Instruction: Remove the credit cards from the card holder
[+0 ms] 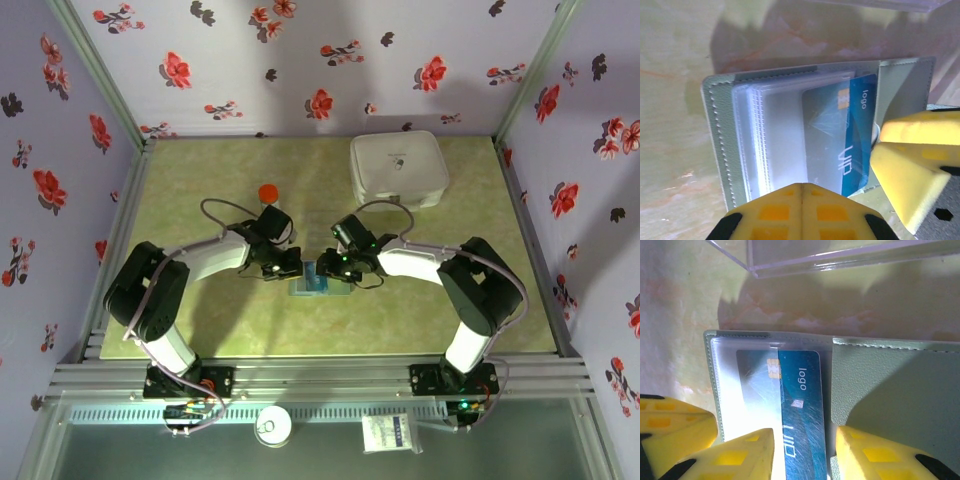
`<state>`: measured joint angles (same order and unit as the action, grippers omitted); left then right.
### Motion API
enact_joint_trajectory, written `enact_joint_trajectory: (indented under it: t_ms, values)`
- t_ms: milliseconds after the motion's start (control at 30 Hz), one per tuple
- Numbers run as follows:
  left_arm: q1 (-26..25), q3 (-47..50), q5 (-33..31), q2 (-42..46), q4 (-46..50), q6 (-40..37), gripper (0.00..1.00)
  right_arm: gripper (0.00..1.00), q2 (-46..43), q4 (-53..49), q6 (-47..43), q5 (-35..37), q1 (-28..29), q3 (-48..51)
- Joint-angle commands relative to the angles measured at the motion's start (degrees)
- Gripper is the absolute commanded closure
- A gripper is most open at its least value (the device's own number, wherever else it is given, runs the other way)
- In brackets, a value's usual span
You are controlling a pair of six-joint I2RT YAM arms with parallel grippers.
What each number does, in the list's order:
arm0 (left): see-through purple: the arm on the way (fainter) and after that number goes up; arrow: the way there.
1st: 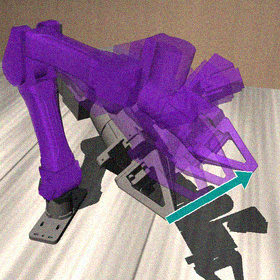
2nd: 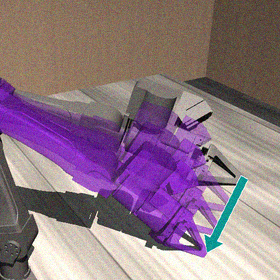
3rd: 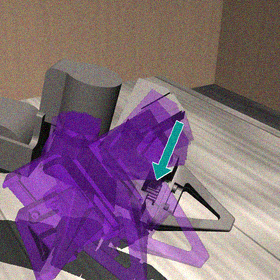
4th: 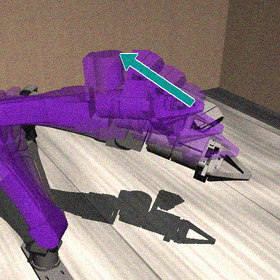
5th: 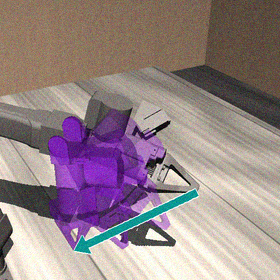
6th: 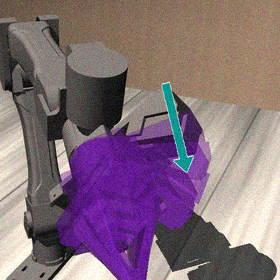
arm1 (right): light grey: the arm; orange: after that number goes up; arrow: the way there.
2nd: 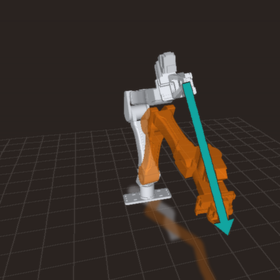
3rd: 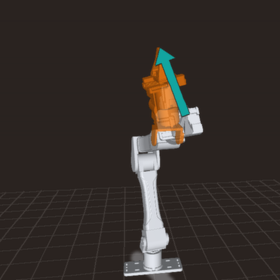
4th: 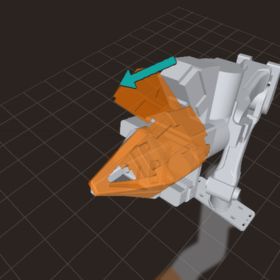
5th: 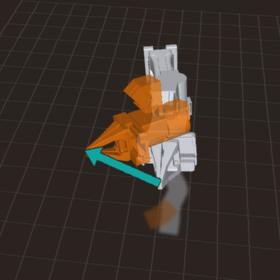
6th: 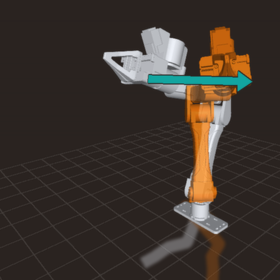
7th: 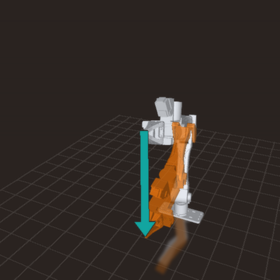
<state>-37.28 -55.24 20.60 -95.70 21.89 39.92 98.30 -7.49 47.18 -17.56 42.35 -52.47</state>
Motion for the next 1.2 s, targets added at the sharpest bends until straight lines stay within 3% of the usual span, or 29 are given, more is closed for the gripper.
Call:
enact_joint_trajectory:
  t_ms: [0, 700, 1167]
  values:
    - [-0.8, -1.9, 1.1, -0.9, 0.9, -0.5, 1.0, 0.64, -0.8, 2.2, 1.3, -1.8, -0.3, 0.5]
    - [-0.9, -0.3, -2.2, -4.6, 2.7, -1.5, 1.0, 0.68, 2.6, 3.1, 1.2, -4.5, -2.0, 1.1]
    - [-0.8, -0.3, -2.7, -4.3, 3.1, -1.6, 1.0, 0.66, -1.6, 5.3, 0.6, -6.0, -3.1, 3.7]
